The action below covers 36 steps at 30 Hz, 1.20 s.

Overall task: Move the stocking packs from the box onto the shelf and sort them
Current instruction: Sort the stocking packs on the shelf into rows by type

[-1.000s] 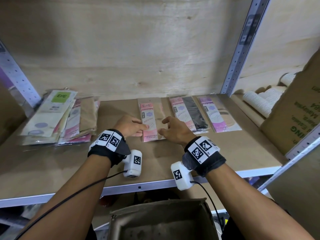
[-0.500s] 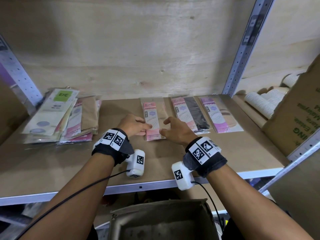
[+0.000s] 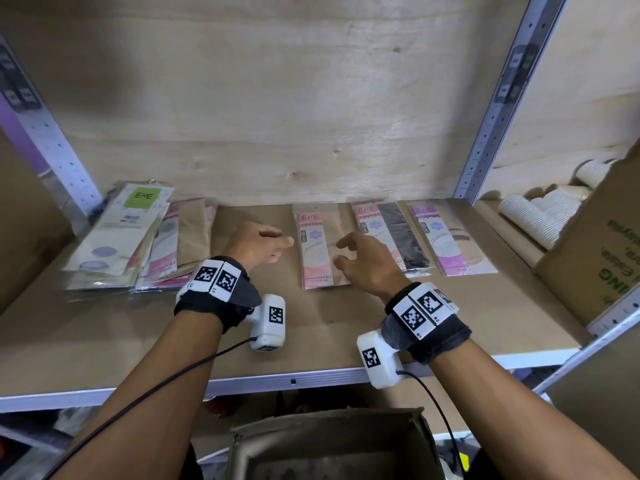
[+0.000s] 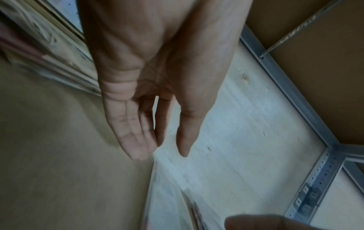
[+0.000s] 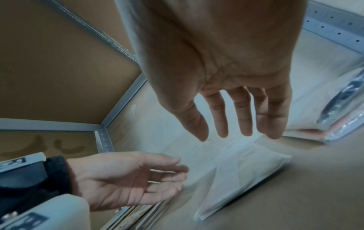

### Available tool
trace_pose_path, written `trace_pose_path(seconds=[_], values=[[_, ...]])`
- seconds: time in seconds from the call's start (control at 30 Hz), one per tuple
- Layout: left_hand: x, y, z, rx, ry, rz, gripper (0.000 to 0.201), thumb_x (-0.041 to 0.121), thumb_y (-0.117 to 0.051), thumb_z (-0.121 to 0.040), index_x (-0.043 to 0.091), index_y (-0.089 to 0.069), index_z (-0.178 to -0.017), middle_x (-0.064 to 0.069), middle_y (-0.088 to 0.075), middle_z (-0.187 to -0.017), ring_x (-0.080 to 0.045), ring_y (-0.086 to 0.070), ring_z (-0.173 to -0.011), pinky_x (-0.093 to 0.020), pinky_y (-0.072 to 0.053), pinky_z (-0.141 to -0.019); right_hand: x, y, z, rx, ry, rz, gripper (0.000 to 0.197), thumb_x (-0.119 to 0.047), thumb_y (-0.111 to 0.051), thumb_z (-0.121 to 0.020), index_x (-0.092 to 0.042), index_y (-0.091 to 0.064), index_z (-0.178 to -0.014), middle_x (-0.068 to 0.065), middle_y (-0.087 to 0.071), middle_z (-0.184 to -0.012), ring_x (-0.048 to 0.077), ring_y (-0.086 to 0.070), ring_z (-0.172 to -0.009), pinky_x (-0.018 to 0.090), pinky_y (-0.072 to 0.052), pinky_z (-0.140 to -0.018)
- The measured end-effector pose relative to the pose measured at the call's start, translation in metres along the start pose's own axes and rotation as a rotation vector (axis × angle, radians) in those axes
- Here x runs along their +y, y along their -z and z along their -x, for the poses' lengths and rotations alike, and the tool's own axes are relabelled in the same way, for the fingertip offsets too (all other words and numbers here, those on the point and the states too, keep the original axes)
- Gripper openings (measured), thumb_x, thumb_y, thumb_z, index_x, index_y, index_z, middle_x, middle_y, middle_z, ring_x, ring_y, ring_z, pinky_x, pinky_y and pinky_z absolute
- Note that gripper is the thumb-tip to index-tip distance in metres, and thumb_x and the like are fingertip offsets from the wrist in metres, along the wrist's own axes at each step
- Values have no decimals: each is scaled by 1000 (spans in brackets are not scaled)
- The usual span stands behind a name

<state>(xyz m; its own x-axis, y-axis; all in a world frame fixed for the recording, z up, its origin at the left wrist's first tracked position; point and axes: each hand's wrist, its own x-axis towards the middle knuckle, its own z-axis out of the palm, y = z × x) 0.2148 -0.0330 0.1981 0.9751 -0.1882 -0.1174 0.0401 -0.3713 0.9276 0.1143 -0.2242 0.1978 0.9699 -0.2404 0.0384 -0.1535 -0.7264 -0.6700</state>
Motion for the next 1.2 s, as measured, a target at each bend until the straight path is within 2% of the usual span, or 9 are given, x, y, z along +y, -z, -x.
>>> trace_pose_path(seconds=[0.13, 0.27, 0.43, 0.6, 0.73, 0.87, 0.93, 1.07, 1.2], values=[[2, 36, 4, 131, -79, 12, 29, 21, -78, -85, 11, -74, -112, -11, -76, -99, -21, -73, -88, -32, -60, -87, -15, -5, -8, -23, 14, -145, 19, -21, -62, -92, -18, -66, -111, -4, -71, -97, 8, -65, -82, 15, -46, -62], [-1, 78, 6, 251, -130, 11, 14, 22, -75, -86, 22, -75, -100, 1, -75, -90, -19, -74, -87, -25, -58, -76, -44, -18, -22, -127, 11, -286, 13, -9, -59, -92, -6, -69, -100, 9, -74, -82, 18, -66, -67, 32, -58, -65], [-10, 124, 7, 346, -100, 88, 9, 19, -75, -85, 22, -75, -93, -10, -76, -94, -19, -69, -76, -37, -59, -88, -91, -57, -49, -233, 24, -334, 12, -9, -59, -96, -1, -65, -103, 10, -68, -77, 19, -64, -62, 31, -60, -58], [-17, 156, 9, 403, -125, 70, 3, 23, -75, -82, 26, -73, -83, -7, -76, -89, -25, -71, -81, -45, -58, -93, -141, -106, -75, -344, 24, -367, 10, -20, -62, -96, -12, -57, -92, 10, -63, -80, 20, -63, -61, 34, -61, -56], [-22, 166, 8, 403, -117, 72, 4, 22, -73, -87, 24, -70, -87, -11, -76, -96, -25, -70, -78, -44, -58, -92, -166, -134, -88, -375, 16, -328, 28, -27, -73, -89, -12, -50, -89, 8, -60, -77, 18, -62, -55, 26, -53, -43], [-25, 166, 7, 400, -112, 46, 4, 20, -74, -87, 20, -70, -89, -13, -76, -95, -22, -67, -71, -41, -59, -89, -168, -148, -94, -343, 79, -227, 38, -14, -83, -78, -22, -46, -69, -6, -53, -62, 3, -53, -41, 10, -35, -29], [-26, 167, 7, 400, -110, 24, 6, 21, -75, -86, 20, -69, -88, -13, -76, -96, -21, -67, -70, -38, -60, -86, -162, -151, -94, -370, 12, -215, 34, -13, -83, -78, -18, -51, -68, -4, -55, -59, 2, -52, -38, 12, -37, -32], [-28, 170, 8, 402, -93, -19, 11, 25, -76, -84, 25, -67, -79, -11, -75, -98, -28, -72, -86, -44, -58, -93, -147, -142, -87, -511, -135, -259, 21, -19, -76, -86, -5, -60, -81, 15, -61, -79, 17, -48, -53, 31, -43, -57], [-30, 167, 11, 393, -60, -63, 9, 24, -75, -83, 24, -68, -77, -12, -75, -104, -34, -70, -103, -47, -55, -97, -121, -112, -69, -520, -132, -434, 10, -9, -69, -91, -6, -60, -88, 11, -54, -74, 15, -39, -52, 25, -31, -46]])
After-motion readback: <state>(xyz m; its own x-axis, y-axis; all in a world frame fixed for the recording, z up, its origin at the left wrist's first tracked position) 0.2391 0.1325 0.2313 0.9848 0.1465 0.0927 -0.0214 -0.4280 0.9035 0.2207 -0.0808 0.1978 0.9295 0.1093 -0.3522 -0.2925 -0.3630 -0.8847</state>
